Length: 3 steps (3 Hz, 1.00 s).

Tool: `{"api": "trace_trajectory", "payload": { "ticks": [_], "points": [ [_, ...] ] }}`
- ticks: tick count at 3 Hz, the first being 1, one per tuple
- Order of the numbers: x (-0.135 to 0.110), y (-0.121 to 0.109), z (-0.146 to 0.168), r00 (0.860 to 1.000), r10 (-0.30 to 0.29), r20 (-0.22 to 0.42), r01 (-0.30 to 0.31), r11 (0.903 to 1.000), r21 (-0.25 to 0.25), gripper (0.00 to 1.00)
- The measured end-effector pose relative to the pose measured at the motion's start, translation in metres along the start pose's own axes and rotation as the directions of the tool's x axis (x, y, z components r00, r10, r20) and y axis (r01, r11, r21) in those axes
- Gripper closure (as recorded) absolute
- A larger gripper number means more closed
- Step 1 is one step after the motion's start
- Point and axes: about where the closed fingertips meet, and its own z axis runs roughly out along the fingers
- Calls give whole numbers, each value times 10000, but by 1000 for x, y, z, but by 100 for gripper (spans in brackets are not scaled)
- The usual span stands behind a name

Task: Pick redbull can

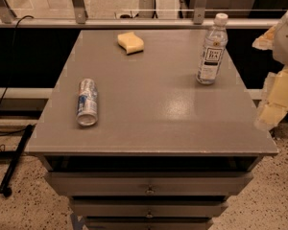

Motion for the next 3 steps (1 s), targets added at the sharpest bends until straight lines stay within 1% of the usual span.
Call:
{"api": "trace_trajectory", "payload": {
  "ticks": [1,2,3],
  "points": [
    [0,0,0,10000,0,1,0,10000,2,0],
    [-7,-2,4,9995,-149,290,152,9998,-101,0],
    [-60,13,22,9962,-320,806,357,9984,-443,0]
  ]
}}
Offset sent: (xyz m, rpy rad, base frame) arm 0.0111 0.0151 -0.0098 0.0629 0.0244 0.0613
